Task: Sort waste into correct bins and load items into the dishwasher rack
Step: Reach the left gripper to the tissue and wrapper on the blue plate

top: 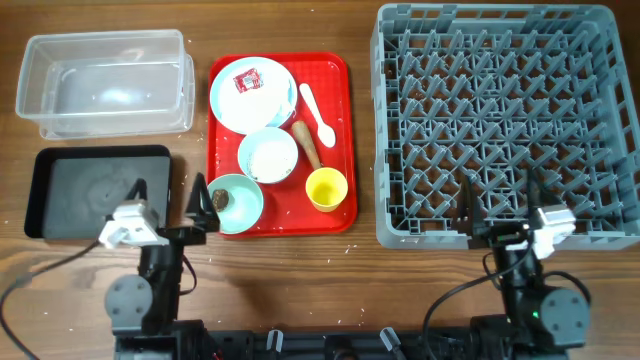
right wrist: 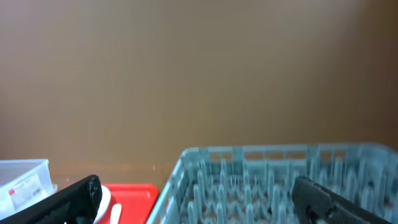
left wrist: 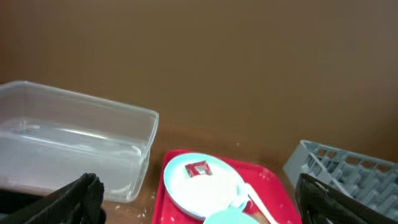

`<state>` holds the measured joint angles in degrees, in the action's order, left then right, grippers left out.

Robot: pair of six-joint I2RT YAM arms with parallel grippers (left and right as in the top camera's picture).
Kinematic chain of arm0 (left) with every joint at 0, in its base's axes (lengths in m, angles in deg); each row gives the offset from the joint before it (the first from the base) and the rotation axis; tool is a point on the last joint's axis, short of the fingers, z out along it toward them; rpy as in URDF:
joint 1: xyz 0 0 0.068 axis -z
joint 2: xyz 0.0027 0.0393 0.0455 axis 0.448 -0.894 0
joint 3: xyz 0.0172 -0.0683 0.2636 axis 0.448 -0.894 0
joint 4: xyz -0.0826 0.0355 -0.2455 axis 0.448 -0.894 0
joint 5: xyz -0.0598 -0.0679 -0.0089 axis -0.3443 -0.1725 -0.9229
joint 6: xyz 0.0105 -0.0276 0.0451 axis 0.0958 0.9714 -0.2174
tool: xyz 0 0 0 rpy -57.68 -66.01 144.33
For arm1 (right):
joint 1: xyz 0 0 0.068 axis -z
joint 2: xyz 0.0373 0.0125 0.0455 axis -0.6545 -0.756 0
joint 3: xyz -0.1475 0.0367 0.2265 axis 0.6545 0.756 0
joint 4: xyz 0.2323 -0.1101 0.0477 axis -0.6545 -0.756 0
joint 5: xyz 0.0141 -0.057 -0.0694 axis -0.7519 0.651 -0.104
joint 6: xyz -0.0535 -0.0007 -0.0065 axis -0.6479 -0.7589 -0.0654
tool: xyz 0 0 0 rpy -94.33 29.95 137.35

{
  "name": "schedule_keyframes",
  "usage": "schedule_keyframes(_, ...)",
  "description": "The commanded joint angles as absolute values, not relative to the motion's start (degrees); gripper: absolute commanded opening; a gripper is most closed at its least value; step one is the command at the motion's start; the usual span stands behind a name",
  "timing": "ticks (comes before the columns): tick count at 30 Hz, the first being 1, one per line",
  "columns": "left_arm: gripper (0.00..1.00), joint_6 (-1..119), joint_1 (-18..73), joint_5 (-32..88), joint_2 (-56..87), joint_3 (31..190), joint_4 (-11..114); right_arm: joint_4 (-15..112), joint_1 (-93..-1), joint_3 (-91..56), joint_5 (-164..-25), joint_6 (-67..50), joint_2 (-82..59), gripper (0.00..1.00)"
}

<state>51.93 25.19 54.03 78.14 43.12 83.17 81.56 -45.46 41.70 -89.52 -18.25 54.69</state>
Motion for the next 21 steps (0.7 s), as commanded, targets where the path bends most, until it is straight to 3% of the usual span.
schedule_keyframes(1, 1.0, 51.8, 25.51, 53.57, 69.46, 51.69, 82.43, 78.72, -45.86, 34.69, -91.99, -22.84, 49.6, 0.99)
schedule_keyframes(10, 1.0, 51.78, 25.56, 51.45, 48.83, 65.22, 79.02, 70.61, -45.86, 23.39, -93.74, -24.29, 36.23, 1.0)
schedule_keyframes(21, 1.0, 48.78, 25.62, 48.35, 24.52, 89.0, 58.91, 59.82, -45.86, 14.73, -93.7, -24.46, 26.19, 1.0)
